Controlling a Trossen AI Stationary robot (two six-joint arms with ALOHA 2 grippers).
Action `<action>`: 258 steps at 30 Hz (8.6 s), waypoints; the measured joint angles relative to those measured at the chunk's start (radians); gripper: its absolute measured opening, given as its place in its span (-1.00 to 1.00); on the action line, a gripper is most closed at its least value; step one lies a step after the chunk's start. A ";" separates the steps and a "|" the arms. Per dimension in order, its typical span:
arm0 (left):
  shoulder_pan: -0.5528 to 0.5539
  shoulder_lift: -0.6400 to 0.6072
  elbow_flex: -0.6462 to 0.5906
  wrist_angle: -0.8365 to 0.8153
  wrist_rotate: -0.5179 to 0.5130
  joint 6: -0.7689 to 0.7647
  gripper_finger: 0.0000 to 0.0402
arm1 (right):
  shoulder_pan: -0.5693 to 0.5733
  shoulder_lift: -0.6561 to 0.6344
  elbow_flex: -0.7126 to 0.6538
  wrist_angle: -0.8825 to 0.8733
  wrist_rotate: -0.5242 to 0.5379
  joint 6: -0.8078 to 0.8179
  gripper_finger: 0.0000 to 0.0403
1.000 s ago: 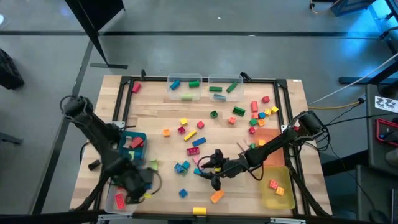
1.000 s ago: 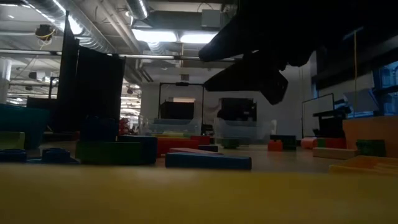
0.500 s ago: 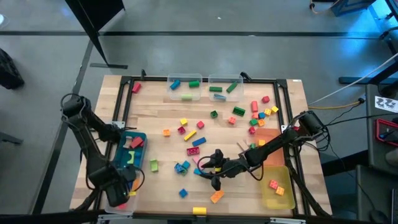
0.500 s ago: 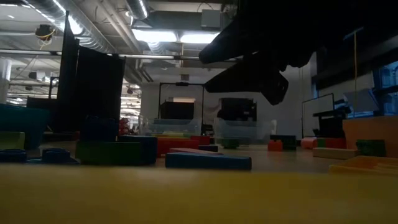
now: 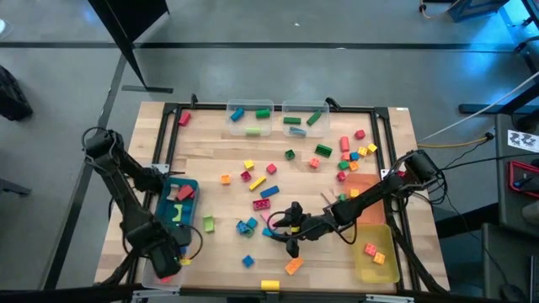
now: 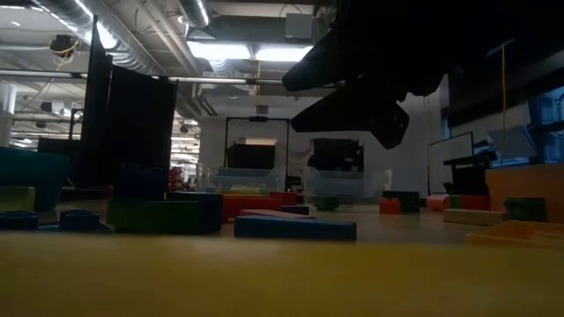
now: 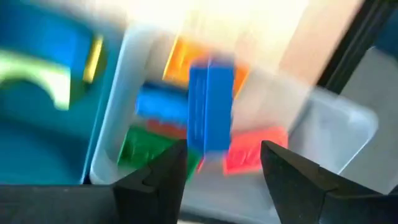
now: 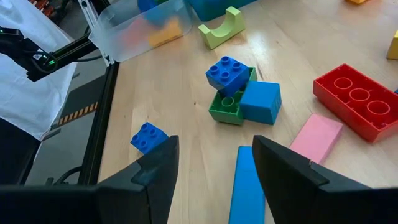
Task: Sort blocks by size
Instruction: Put the blue game piece into the yellow bin, then put the green game piece into the bottom left transparent bin
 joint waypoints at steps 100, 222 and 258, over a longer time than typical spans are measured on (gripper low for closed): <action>0.433 0.254 0.004 0.859 -0.637 0.917 -0.35 | -0.069 -0.001 0.001 0.197 -0.087 0.339 0.02; 0.482 0.255 0.003 0.458 -0.389 1.363 0.02 | 0.452 -0.528 0.001 -1.322 -0.488 1.131 0.20; 0.544 0.362 -0.001 0.498 -0.197 1.389 -0.18 | 0.452 -0.528 0.000 -1.044 -0.241 0.838 0.20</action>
